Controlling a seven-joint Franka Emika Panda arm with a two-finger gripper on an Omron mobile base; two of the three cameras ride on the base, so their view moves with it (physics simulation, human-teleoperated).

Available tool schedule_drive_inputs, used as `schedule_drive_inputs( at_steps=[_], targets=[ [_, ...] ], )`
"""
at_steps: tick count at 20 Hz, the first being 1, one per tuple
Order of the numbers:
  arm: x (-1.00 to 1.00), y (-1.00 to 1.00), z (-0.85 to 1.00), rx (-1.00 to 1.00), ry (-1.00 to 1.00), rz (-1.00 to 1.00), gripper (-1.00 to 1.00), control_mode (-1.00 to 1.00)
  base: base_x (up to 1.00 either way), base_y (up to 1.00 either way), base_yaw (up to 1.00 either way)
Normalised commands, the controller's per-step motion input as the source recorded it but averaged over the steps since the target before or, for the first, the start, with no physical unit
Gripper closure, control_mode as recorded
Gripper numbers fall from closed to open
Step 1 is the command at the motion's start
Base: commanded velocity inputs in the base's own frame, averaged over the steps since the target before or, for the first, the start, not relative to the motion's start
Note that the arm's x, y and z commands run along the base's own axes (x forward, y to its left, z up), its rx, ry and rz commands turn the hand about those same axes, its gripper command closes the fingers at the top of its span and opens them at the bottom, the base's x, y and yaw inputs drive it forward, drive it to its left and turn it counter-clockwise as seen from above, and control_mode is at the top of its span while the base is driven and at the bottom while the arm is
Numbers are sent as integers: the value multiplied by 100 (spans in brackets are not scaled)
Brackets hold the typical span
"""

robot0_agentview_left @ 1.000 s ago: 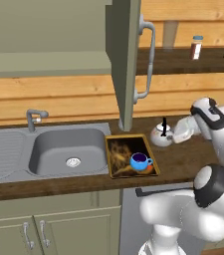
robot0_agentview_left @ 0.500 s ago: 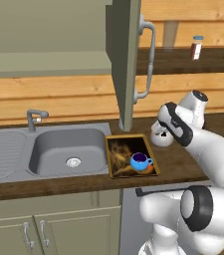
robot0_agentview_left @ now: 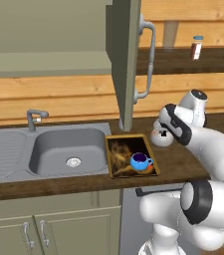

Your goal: Pick the kettle from the counter and place it on the tray. Then pick the mug from the cabinet and place it on the tray. Then close the cabinet doors.

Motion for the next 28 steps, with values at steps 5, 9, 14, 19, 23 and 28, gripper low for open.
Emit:
schedule_drive_inputs(
  at_steps=[5, 9, 14, 19, 23, 28],
  targets=[
    [48, -11, 0, -2, 9, -8, -100, -100, 0, 0, 0],
    [36, -24, -13, 0, 0, 0, -100, -100, 0, 0, 0],
    [38, -22, -15, 0, 2, 0, -100, -100, 0, 0, 0],
    [46, -20, -20, 0, 4, 0, -100, -100, 0, 0, 0],
    [42, -20, -23, 0, 4, 0, -100, -100, 0, 0, 0],
    [40, -12, -22, 0, 5, 0, -100, -100, 0, 0, 0]
  ],
)
